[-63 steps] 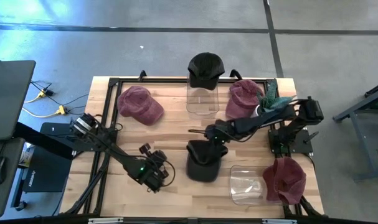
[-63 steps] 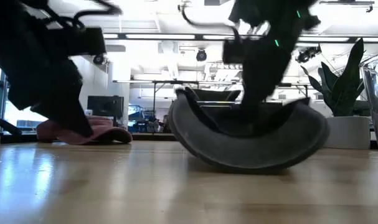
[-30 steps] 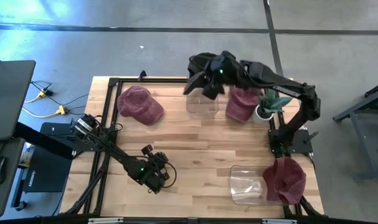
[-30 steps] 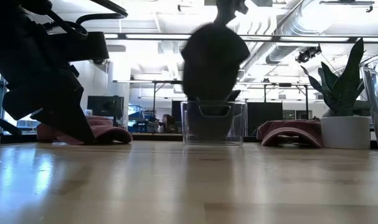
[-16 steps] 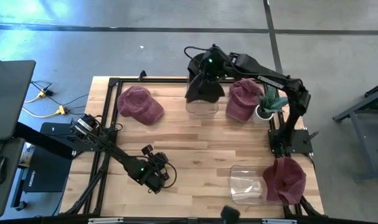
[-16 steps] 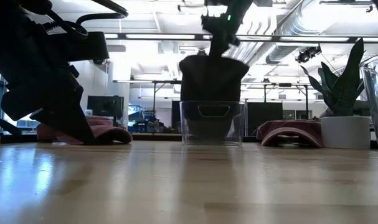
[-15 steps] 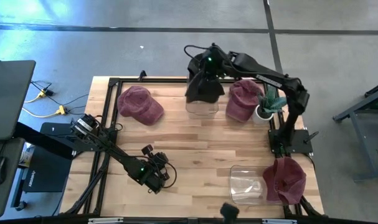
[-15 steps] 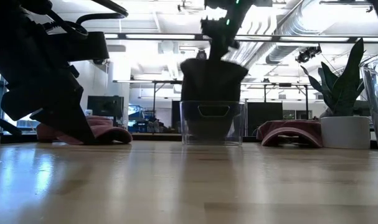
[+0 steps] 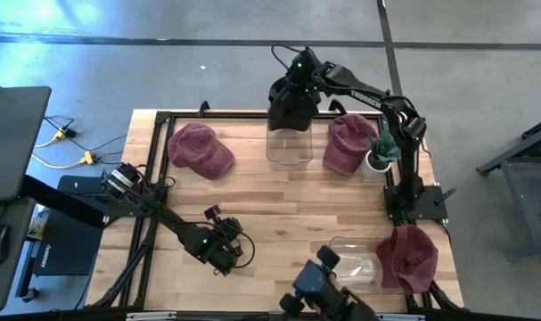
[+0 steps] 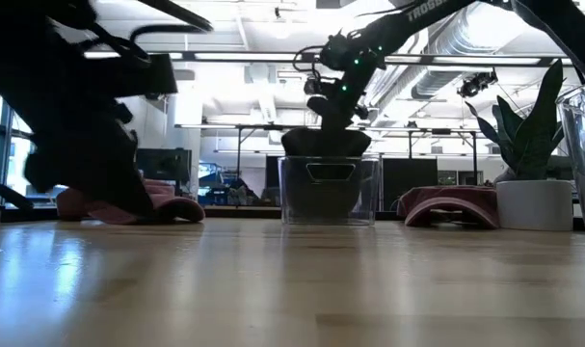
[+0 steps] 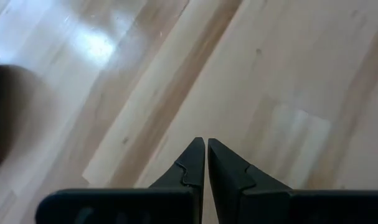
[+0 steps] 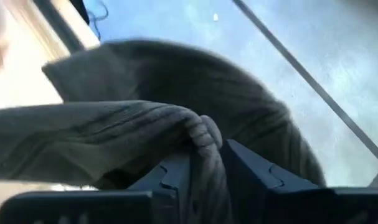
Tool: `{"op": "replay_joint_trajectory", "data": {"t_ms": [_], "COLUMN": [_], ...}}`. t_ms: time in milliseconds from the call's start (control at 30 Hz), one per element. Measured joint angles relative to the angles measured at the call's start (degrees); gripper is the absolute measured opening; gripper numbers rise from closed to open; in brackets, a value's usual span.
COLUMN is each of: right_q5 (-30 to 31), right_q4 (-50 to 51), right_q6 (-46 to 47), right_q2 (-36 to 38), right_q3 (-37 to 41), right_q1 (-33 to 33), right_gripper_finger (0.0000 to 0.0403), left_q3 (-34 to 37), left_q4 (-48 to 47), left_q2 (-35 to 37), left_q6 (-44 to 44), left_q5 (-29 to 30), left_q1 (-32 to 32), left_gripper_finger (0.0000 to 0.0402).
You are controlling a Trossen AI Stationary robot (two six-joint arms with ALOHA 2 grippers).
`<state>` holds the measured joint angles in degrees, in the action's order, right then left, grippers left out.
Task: Pick & Place hat
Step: Put the black cap into the top transparent bin
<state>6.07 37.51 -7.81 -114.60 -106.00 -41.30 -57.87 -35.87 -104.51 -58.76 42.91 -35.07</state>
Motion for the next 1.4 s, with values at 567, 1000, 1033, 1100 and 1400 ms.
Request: {"op": "replay_joint_trajectory", "data": {"t_ms": [567,1000,1033,1100,1400], "right_q5": [1.03,-3.5,-4.59,-5.28,10.23], "right_q4": [5.29,13.51,11.81,8.53,2.74], "right_q6": [7.87,9.06,9.04,9.02,14.19], "right_q2": [2.99,4.23,3.85,3.03,1.19], "right_q3": [0.0,-0.02,-0.02,-0.02,-0.02], "right_q1": [0.43,5.55,5.95,6.3,3.41], "right_gripper_finger": [0.0194,0.0109,0.0098,0.0076,0.0006], "left_q3": [-0.02,-0.02,-0.02,-0.02,-0.04], "left_q4": [1.88,2.4,2.43,2.7,3.27], "left_q2": [0.0,0.0,0.0,0.0,0.0], "left_q6": [2.14,2.14,2.13,2.15,3.03], "left_q5": [-4.02,-4.8,-4.75,-4.7,-4.89], "left_q1": [2.34,2.42,2.42,2.42,2.42], "left_gripper_finger": [0.0014,0.0014,0.0014,0.0014,0.0014]}}
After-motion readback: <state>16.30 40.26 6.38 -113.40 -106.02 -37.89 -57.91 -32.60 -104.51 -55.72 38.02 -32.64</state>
